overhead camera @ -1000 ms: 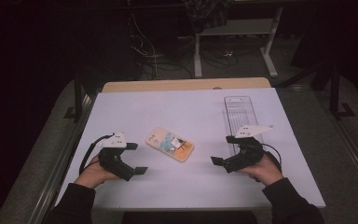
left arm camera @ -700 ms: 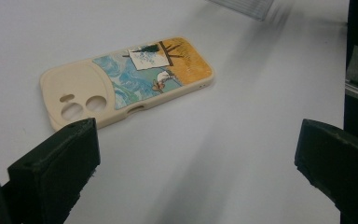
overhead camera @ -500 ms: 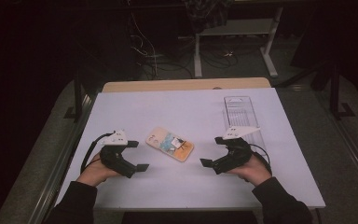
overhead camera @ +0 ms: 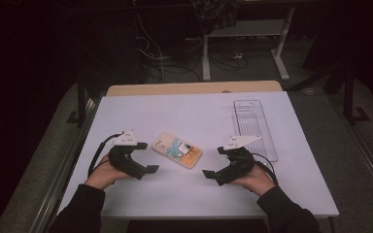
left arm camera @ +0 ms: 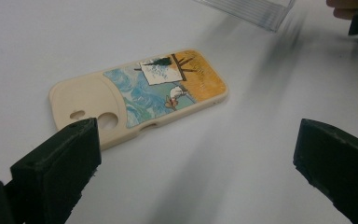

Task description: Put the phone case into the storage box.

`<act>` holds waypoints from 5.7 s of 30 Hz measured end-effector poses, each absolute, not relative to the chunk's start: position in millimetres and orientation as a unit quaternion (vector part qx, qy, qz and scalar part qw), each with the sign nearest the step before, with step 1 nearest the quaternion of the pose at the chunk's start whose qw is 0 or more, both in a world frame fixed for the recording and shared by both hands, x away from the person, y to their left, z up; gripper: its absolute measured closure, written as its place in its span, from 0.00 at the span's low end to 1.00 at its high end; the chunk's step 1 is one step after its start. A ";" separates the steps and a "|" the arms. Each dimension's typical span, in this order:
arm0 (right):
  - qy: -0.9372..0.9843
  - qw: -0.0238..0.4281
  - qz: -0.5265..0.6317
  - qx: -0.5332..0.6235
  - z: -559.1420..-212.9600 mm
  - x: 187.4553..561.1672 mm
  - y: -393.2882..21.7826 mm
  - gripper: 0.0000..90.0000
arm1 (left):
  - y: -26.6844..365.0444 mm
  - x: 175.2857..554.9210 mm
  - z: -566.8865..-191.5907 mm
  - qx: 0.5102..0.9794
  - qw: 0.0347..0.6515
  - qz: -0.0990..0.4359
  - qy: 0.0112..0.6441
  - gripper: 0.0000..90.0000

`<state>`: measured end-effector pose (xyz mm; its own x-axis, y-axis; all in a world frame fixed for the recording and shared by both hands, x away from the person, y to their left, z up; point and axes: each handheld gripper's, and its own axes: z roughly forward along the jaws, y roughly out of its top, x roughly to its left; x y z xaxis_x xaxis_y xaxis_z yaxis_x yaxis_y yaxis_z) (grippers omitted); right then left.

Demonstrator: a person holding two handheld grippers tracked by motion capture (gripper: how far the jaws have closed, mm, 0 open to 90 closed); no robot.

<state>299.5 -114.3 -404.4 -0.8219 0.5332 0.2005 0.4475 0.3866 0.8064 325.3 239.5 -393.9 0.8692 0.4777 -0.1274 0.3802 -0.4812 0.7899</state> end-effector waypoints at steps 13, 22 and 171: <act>0.853 0.038 0.446 0.268 -417.4 295.3 -94.4 0.00 | 219.0 338.3 -388.4 0.858 0.450 0.053 0.242 0.06; 0.855 0.038 0.440 0.273 -421.2 296.5 -96.7 0.00 | 197.3 351.6 -385.0 0.857 0.454 0.055 0.238 0.18; 0.868 0.030 0.408 0.281 -426.1 298.5 -99.0 0.00 | 247.5 301.8 -398.4 0.851 0.442 0.058 0.279 0.19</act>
<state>298.5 -99.0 -426.1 -0.8398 0.5132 0.1769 0.4635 0.5083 0.7258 301.8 247.5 -398.4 0.8376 0.5258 -0.1481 0.4236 -0.4540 0.7838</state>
